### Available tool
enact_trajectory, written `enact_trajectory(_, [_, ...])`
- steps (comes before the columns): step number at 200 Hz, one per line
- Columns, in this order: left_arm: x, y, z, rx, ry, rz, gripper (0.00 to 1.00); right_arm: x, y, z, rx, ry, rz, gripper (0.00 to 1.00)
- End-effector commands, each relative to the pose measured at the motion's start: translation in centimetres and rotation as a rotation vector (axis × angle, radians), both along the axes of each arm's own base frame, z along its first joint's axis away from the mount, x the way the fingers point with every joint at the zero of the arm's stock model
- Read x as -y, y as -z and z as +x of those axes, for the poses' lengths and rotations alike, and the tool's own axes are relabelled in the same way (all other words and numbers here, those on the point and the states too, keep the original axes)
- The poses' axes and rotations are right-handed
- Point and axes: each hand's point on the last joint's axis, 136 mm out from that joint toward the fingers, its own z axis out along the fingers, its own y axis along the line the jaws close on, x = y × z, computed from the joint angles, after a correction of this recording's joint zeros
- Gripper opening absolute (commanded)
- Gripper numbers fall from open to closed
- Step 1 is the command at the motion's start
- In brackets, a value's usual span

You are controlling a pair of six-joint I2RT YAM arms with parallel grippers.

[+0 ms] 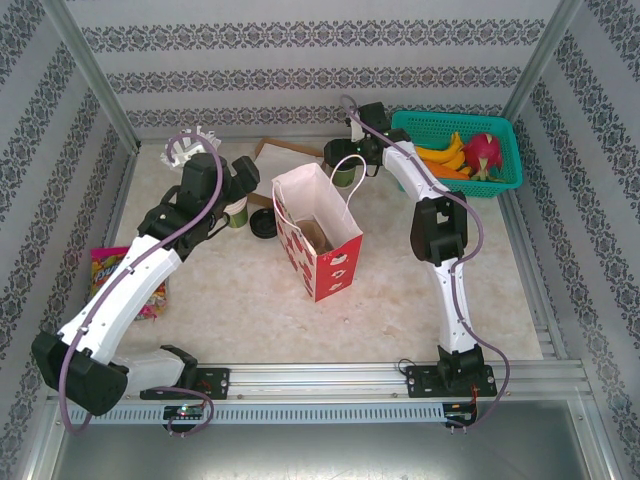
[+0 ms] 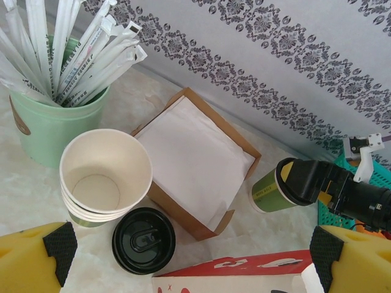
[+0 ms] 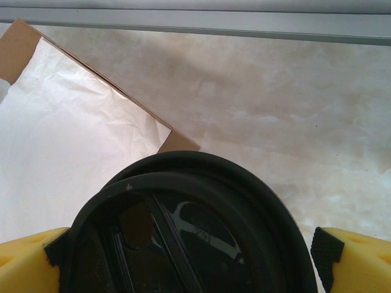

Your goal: Pack the takeout coffee

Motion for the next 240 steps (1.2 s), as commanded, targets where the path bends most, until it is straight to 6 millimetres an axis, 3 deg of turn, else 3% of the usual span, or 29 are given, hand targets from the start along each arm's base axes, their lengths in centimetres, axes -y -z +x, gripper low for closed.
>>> enact_trajectory(1, [-0.6, 0.4, 0.0, -0.016, -0.007, 0.029, 1.0, -0.3, 1.8, -0.6, -0.04, -0.027, -0.038, 0.98])
enact_trajectory(117, [0.3, 1.2, 0.2, -0.06, 0.041, 0.028, 1.0, -0.5, 2.4, -0.3, -0.047, -0.033, -0.033, 0.97])
enact_trajectory(140, [0.3, 1.2, 0.1, -0.064, 0.04, 0.032, 1.0, -0.7, 1.9, -0.4, -0.043, -0.037, -0.022, 0.92])
enact_trajectory(163, [0.3, 1.1, 0.0, -0.06, 0.042, 0.032, 1.0, -0.5, 0.8, -0.3, -0.025, -0.024, -0.02, 0.78])
enact_trajectory(200, [0.3, 0.8, -0.1, -0.053, 0.045, 0.031, 1.0, 0.3, -1.1, -0.7, -0.011, -0.003, 0.015, 0.73])
enact_trajectory(240, [1.0, 0.0, 0.0, -0.032, 0.088, 0.019, 1.0, 1.2, -2.1, -2.5, -0.025, 0.003, 0.01, 0.7])
